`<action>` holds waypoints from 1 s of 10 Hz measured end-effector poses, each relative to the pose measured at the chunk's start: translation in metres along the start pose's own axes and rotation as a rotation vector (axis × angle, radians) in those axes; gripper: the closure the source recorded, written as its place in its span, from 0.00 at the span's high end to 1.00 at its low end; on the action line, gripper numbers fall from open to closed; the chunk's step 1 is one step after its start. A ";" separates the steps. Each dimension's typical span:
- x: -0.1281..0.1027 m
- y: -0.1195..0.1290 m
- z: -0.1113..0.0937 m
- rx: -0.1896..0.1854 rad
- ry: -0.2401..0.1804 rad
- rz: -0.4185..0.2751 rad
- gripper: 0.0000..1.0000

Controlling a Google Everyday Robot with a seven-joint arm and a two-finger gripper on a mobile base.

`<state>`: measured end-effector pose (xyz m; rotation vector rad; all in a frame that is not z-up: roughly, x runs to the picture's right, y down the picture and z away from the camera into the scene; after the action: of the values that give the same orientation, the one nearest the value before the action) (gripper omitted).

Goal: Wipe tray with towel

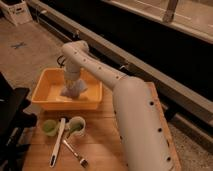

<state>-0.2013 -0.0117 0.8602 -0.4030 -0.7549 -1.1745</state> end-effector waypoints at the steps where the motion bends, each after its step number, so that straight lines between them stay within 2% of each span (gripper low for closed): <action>1: 0.000 0.003 0.003 -0.006 -0.013 0.006 0.00; 6: 0.000 0.001 0.002 -0.005 -0.012 0.000 0.00; 7: 0.002 0.002 0.005 -0.025 0.001 -0.008 0.00; 8: 0.002 0.003 0.011 -0.027 -0.004 0.000 0.00; 10: 0.005 0.019 0.029 -0.005 -0.050 0.047 0.00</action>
<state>-0.1914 0.0101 0.8856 -0.4538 -0.7821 -1.1261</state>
